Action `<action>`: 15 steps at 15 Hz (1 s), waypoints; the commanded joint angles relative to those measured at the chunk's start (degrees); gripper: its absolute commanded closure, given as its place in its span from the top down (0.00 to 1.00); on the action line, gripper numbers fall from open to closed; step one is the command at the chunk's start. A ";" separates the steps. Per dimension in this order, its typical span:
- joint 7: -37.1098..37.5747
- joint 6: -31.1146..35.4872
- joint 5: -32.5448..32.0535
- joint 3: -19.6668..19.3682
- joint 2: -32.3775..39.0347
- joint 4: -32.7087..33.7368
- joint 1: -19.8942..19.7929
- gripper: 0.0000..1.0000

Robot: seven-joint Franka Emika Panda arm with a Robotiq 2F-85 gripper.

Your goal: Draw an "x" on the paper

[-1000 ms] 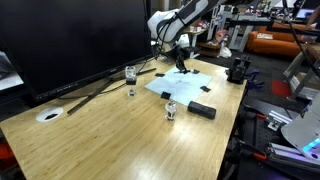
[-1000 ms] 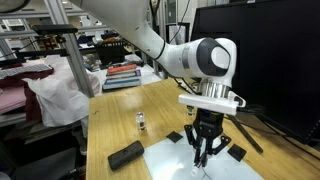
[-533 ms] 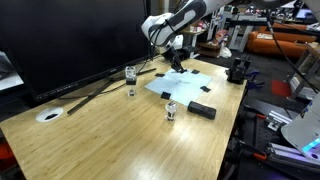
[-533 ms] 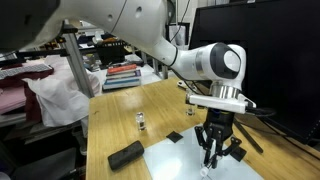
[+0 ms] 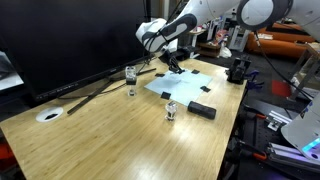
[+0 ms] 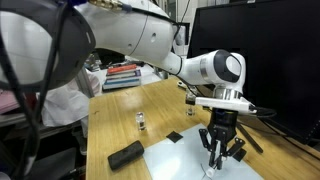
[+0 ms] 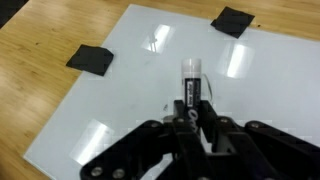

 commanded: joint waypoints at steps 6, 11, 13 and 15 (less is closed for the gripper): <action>-1.86 1.30 0.07 0.44 -1.66 -0.41 -0.48 0.05; 0.18 4.25 2.12 0.96 -4.82 -6.22 -1.45 0.05; 0.11 5.42 2.75 0.93 -4.67 -6.89 -1.61 0.05; 0.56 5.59 2.71 0.49 -3.87 -6.24 -1.13 0.05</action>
